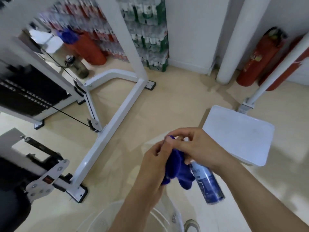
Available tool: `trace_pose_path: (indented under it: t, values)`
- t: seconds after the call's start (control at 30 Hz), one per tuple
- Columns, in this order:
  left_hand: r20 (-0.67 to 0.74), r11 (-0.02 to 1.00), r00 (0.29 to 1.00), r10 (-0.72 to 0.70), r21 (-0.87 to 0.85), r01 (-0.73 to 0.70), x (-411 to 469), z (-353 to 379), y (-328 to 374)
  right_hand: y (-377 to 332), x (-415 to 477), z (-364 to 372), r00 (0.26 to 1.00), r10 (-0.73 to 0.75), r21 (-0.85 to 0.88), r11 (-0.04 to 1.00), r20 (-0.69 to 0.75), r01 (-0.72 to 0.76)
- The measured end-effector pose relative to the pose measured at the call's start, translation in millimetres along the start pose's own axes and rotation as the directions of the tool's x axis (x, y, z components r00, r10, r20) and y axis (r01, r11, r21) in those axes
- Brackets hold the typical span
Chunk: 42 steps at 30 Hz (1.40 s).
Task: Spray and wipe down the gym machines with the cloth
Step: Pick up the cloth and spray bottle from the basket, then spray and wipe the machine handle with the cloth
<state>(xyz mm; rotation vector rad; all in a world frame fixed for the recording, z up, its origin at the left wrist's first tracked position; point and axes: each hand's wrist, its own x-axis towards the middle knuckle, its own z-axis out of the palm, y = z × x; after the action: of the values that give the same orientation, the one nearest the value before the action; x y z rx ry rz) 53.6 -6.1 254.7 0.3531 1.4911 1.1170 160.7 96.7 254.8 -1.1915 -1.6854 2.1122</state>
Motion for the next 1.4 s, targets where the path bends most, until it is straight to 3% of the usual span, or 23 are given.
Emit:
trace_pose_path:
  t: [0.07,0.23,0.47,0.53,0.6,0.67,0.73,0.83,0.9,1.0,1.07,1.2,1.3,1.4]
  values:
    - [0.038,0.987,0.996,0.078,0.135,-0.082,-32,12,29,-35,-27,-4,0.998,-0.047,-0.029,0.999,-0.043,0.046]
    - [-0.074,0.895,0.944,0.323,0.348,-0.279,-97,29,80,-108,-97,-8,0.985,-0.149,-0.242,0.962,-0.089,0.124]
    - [0.021,0.731,0.880,0.475,0.547,-0.408,-215,29,131,-176,-208,41,0.936,-0.295,-0.442,0.878,-0.194,0.184]
    - [0.059,0.635,0.833,0.550,0.619,-0.462,-242,22,136,-186,-236,60,0.915,-0.318,-0.400,0.894,-0.249,0.202]
    - [0.109,0.528,0.775,0.622,0.672,-0.518,-269,13,144,-196,-266,87,0.893,-0.316,-0.235,0.940,-0.322,0.248]
    - [0.124,0.559,0.768,0.629,0.614,-0.557,-299,9,152,-200,-288,115,0.904,-0.226,0.149,0.944,-0.364,0.296]
    - [0.173,0.618,0.771,0.612,0.503,-0.604,-340,-3,157,-202,-317,151,0.901,-0.144,0.477,0.808,-0.410,0.346]
    - [0.183,0.657,0.748,0.638,0.377,-0.653,-391,-30,157,-203,-354,196,0.894,-0.140,0.635,0.658,-0.425,0.405]
    - [0.204,0.641,0.716,0.668,0.332,-0.692,-419,-53,154,-205,-380,224,0.865,-0.187,0.650,0.591,-0.465,0.477]
    - [0.300,0.548,0.676,0.673,0.411,-0.729,-458,-76,150,-208,-420,256,0.766,-0.262,0.570,0.537,-0.587,0.621]
    - [0.387,0.530,0.676,0.627,0.423,-0.735,-487,-84,145,-208,-447,271,0.702,-0.310,0.463,0.572,-0.641,0.676]
    - [0.537,0.499,0.758,0.371,0.572,-0.650,-533,-95,122,-210,-491,296,0.612,-0.387,0.252,0.664,-0.689,0.704]
    - [0.519,0.499,0.766,0.379,0.582,-0.642,-556,-100,109,-213,-513,317,0.587,-0.393,0.198,0.687,-0.707,0.699]
    - [0.620,0.608,0.720,0.311,0.452,-0.652,-572,-111,102,-208,-534,332,0.668,-0.396,0.299,0.671,-0.630,0.679]
